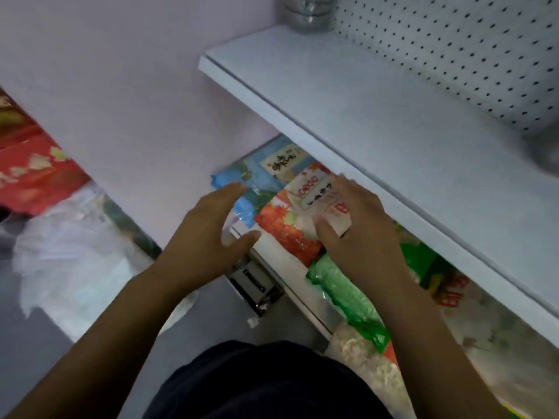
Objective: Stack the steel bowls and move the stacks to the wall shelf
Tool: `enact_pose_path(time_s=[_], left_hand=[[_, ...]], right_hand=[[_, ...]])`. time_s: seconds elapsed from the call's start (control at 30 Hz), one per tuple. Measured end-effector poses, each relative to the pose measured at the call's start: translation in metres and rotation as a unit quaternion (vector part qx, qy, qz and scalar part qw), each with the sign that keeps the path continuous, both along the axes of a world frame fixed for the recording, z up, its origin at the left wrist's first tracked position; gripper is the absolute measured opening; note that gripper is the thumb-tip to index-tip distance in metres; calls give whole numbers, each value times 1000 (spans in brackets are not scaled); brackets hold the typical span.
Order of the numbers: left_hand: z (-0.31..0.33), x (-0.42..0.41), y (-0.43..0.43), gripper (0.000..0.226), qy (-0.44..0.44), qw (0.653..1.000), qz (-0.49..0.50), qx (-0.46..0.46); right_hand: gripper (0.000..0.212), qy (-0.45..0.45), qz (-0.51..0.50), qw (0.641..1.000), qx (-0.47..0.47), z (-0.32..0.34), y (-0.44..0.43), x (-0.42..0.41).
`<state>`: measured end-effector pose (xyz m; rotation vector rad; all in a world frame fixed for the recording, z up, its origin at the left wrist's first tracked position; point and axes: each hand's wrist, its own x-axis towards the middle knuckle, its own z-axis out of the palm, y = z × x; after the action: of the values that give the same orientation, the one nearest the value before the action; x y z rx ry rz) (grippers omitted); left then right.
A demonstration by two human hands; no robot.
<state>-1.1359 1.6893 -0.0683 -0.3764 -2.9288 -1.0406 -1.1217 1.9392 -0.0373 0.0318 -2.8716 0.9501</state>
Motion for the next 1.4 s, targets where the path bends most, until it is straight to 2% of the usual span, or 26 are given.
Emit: enact_pose_path(time_s=[0.13, 0.3, 0.4, 0.57, 0.73, 0.9, 1.07, 1.17, 1.27, 1.4], left_hand=[[-15, 56, -95, 78, -42, 992, 115, -30], [-24, 125, -203, 75, -67, 966, 245, -53], [-24, 171, -260, 75, -80, 942, 319, -68], [-32, 262, -325, 72, -119, 887, 442, -59], [-46, 342, -342, 76, -196, 799, 568, -29], [-52, 385, -342, 75, -208, 682, 700, 45], [-54, 388, -361, 71, -199, 566, 796, 81], [-50, 386, -375, 69, -172, 471, 858, 112], [-49, 391, -384, 70, -168, 427, 880, 120], [-43, 418, -387, 70, -158, 363, 910, 126]], right_hand=[[59, -42, 115, 992, 18, -20, -89, 3], [55, -109, 255, 961, 1, -47, -212, 15], [53, -142, 335, 931, -9, -60, -284, 28], [58, -186, 465, 865, 32, -70, -380, 45], [56, -195, 578, 787, 97, -77, -468, 51], [53, -190, 680, 695, 135, -82, -568, 64], [55, -182, 791, 562, 163, -86, -682, 88], [57, -154, 844, 480, 184, -85, -750, 106], [58, -99, 881, 416, 200, -81, -805, 130], [56, -96, 921, 325, 194, -76, -852, 193]])
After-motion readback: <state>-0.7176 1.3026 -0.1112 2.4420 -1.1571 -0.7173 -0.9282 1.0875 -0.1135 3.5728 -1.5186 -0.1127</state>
